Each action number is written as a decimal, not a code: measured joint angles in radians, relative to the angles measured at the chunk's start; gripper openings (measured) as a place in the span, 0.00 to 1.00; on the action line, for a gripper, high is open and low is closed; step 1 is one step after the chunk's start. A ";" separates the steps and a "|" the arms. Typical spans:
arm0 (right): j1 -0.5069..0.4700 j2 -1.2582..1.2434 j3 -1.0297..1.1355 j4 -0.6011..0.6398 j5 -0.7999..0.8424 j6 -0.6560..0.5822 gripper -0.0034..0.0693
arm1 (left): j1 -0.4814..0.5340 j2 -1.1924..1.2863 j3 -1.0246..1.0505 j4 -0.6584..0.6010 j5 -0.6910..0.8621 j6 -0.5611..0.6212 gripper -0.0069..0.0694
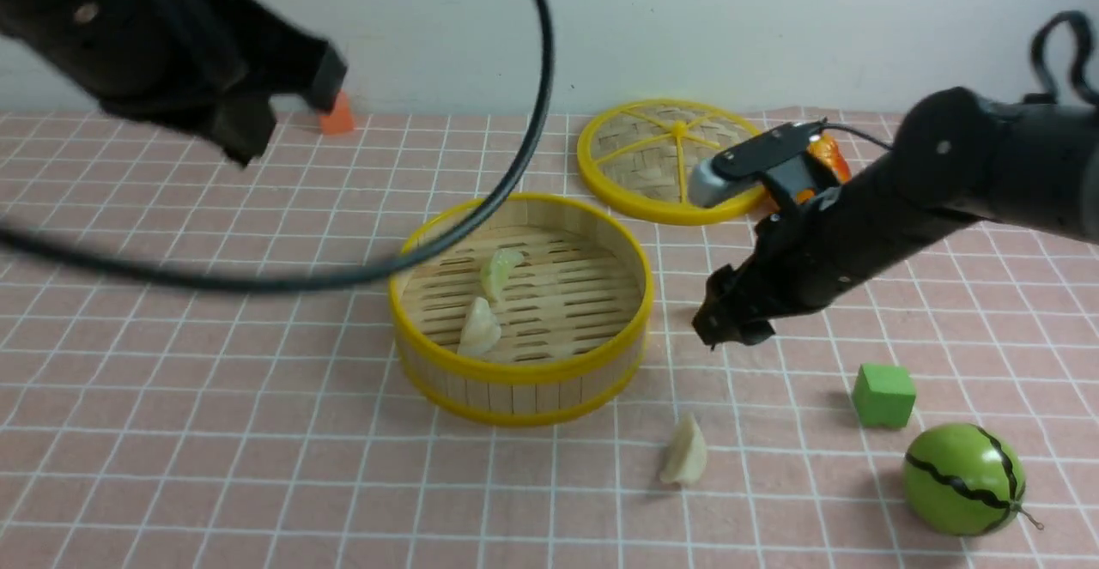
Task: Put the dumplings into the steamer on the table with the pink tablecloth.
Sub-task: 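Reach for and grasp a dumpling lying on the table beside the steamer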
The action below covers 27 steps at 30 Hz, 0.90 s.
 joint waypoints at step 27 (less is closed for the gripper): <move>0.000 0.350 -0.483 -0.311 0.282 0.160 0.03 | 0.000 -0.737 0.931 0.089 -0.375 -0.027 0.07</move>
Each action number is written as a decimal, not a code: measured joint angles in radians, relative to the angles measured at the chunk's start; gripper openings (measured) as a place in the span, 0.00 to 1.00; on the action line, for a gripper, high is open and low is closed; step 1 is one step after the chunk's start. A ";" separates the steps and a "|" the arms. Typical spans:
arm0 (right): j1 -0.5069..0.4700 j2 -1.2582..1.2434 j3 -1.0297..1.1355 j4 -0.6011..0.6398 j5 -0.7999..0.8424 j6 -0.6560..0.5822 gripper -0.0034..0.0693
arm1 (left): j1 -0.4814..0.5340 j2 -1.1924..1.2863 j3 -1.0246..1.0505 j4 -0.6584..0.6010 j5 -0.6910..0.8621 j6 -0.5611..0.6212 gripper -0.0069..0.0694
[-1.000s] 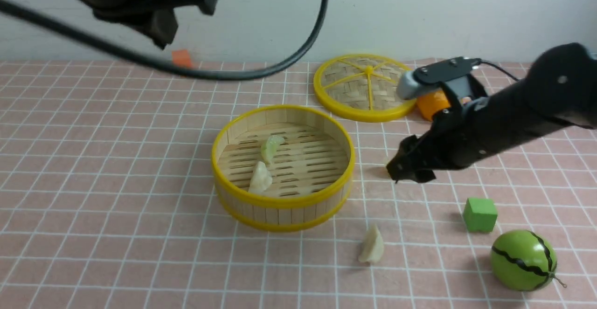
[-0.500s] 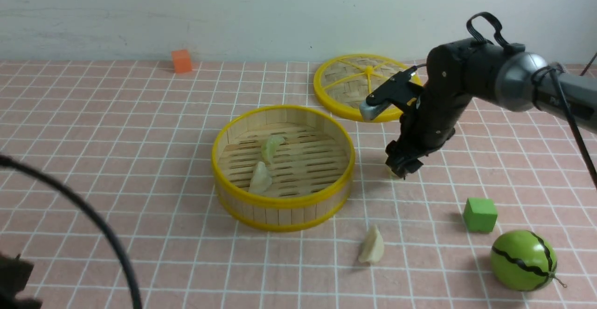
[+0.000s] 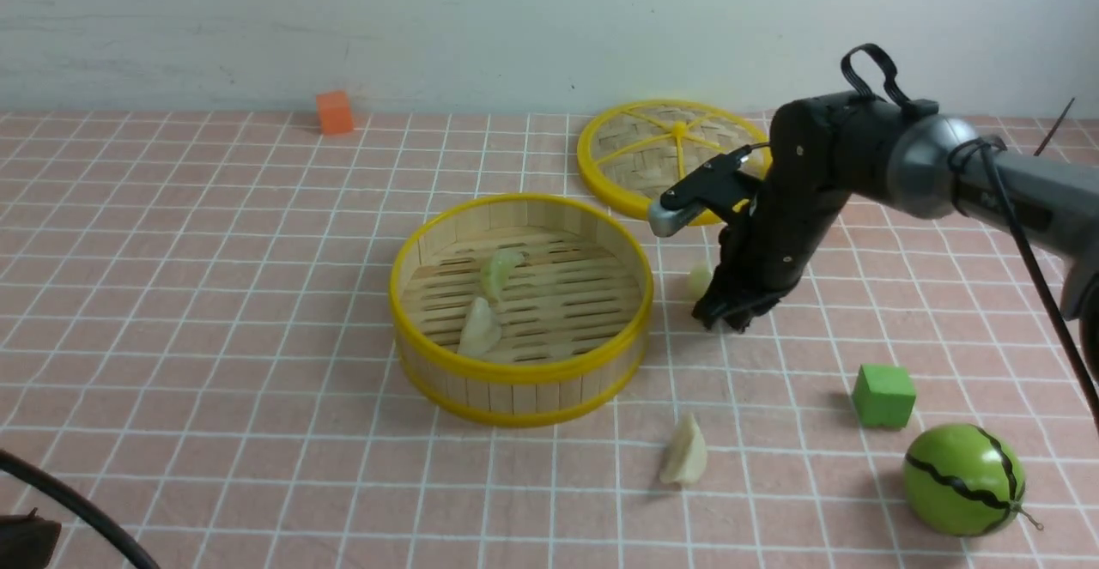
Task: Put the dumplings into the steamer on the table with the pink tablecloth.
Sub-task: 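Reach for and grasp a dumpling lying on the table beside the steamer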
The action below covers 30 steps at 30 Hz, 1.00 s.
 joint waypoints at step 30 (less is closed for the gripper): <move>-0.001 0.143 -0.260 0.248 -0.115 -0.296 0.73 | 0.000 0.001 0.129 0.047 -0.249 0.000 0.07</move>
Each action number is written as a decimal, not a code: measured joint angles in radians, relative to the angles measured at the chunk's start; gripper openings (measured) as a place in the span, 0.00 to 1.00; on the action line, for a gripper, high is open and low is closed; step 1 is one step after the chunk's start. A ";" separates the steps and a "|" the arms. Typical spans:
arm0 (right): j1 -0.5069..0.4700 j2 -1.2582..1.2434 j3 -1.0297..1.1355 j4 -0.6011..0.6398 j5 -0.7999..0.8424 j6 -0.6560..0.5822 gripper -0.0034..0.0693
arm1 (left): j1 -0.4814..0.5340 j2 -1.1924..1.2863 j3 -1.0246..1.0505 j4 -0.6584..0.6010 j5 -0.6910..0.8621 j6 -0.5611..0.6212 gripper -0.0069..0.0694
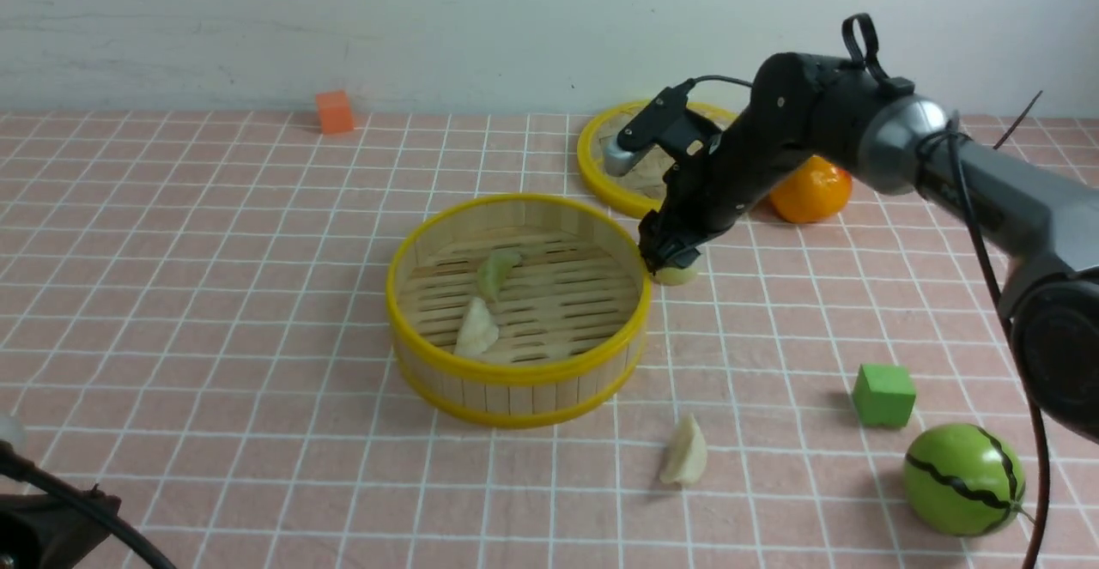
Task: Put the dumplings into the steamer on the table with the pink tablecloth.
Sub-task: 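Reach for and grasp a dumpling lying on the table beside the steamer, then place the dumpling in the bamboo steamer basket with the right gripper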
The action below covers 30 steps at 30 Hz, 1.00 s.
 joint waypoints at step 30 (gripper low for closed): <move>0.048 -0.058 -0.229 0.254 0.185 0.420 0.32 | 0.000 0.000 0.003 0.032 -0.087 -0.090 0.07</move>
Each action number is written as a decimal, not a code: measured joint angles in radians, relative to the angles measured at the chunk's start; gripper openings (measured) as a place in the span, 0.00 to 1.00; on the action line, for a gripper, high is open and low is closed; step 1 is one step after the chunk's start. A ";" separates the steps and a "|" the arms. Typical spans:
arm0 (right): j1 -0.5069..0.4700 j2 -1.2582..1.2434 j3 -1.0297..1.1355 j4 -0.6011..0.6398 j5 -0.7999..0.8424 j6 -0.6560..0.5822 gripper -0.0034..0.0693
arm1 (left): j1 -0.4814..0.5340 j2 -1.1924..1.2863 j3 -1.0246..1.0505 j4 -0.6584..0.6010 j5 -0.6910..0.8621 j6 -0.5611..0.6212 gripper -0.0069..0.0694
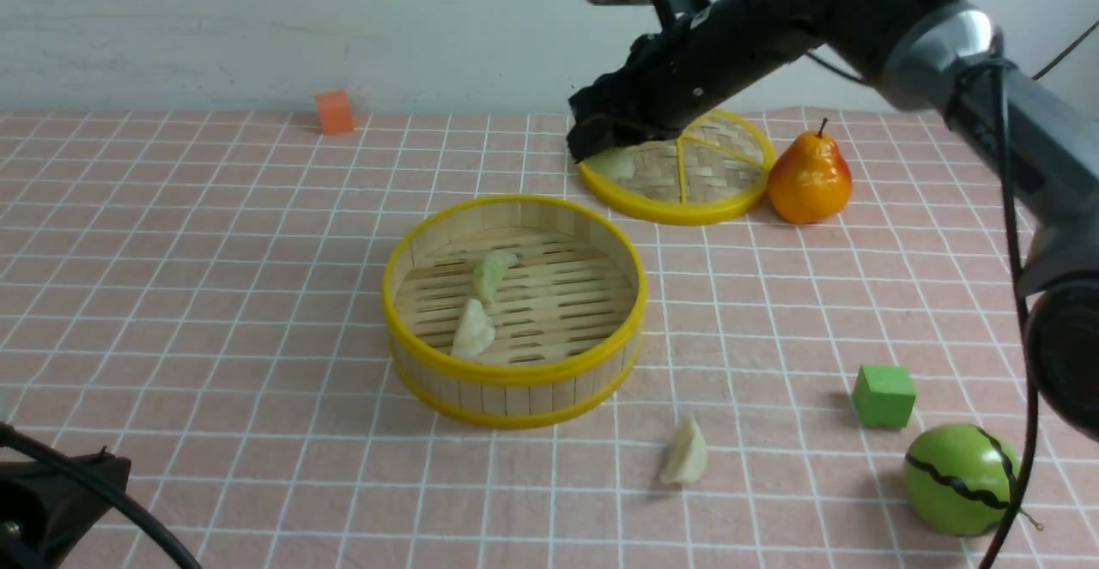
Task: Put the dumplings into the steamer on the table with the pink tablecloth.
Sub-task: 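Place the dumpling in the bamboo steamer basket with the right gripper, then reach for and grasp a dumpling lying on the table beside the steamer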
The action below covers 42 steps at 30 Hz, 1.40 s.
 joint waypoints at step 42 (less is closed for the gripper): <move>0.093 -0.431 1.114 -0.187 -0.333 0.272 0.61 | 0.000 0.000 0.000 -0.008 -0.036 -0.113 0.09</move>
